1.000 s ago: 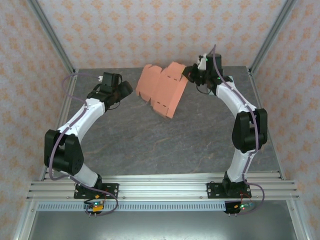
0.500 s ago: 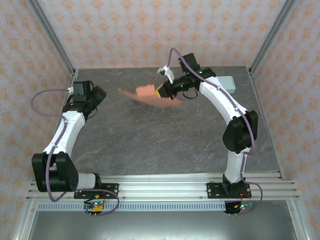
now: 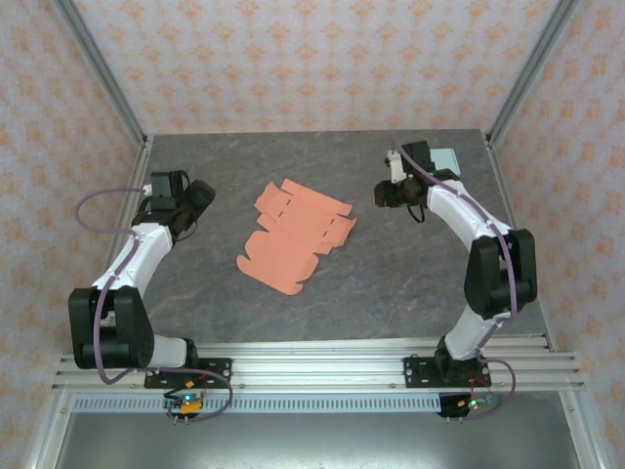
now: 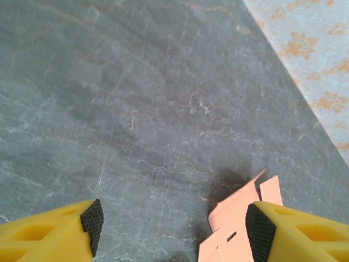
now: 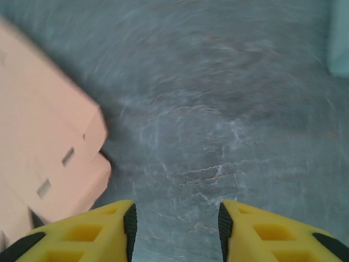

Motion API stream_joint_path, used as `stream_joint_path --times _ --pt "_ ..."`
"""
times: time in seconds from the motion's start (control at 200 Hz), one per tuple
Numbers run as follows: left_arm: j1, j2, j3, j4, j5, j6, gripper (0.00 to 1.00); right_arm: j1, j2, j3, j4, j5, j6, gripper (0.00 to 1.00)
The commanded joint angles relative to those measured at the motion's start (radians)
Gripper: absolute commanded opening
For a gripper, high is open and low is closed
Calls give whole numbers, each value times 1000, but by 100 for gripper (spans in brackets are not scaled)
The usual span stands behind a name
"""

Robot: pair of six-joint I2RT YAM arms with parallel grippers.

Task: Fold the paper box

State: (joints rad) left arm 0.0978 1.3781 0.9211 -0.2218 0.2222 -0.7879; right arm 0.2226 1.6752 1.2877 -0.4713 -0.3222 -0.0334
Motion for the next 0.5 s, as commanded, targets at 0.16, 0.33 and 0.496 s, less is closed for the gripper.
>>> stream_joint_path --times 0.16,0.33,0.496 --pt "-67 73 75 -1 39 96 73 100 -113 -289 257 -113 1084 48" --pt "-79 183 116 -15 95 84 73 192 0 -156 156 -65 1006 60" --pt "-83 260 126 15 166 67 72 204 133 -15 24 -27 927 55"
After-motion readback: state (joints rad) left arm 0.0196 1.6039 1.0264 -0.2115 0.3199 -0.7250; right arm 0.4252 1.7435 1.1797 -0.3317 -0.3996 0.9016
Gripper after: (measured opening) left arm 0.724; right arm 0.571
